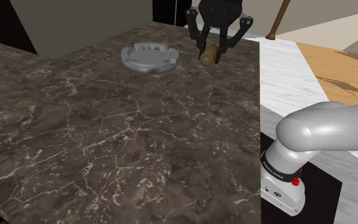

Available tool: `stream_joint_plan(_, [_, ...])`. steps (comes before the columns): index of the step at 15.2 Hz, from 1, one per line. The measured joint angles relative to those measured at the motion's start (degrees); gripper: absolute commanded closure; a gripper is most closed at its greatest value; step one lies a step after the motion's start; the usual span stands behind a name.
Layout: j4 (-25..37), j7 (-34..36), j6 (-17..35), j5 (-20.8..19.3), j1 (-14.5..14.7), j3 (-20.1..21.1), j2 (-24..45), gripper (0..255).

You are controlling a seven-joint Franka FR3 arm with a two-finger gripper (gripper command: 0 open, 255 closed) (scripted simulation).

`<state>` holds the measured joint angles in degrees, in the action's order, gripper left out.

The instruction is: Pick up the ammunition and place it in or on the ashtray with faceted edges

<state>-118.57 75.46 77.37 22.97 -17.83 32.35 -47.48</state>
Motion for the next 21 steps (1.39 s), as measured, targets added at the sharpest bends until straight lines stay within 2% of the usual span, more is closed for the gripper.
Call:
stream_joint_plan(5, [5.1, 0.7, -2.4, -0.9, -1.0, 0.0, 2.6, 255])
stream_joint_plan(13, [16.2, 3.1, 3.0, -5.4, -8.3, 8.3, 18.7, 255])
stream_joint_plan(17, [24.4, 7.2, 5.2, -11.1, -12.5, 15.8, 30.2, 255])
stream_joint_plan(20, [31.6, 11.8, 5.4, -18.2, -14.1, 22.2, 40.5, 255])
stream_joint_plan(21, [32.3, 12.7, 5.7, -19.6, -14.1, 22.9, 42.2, 255])
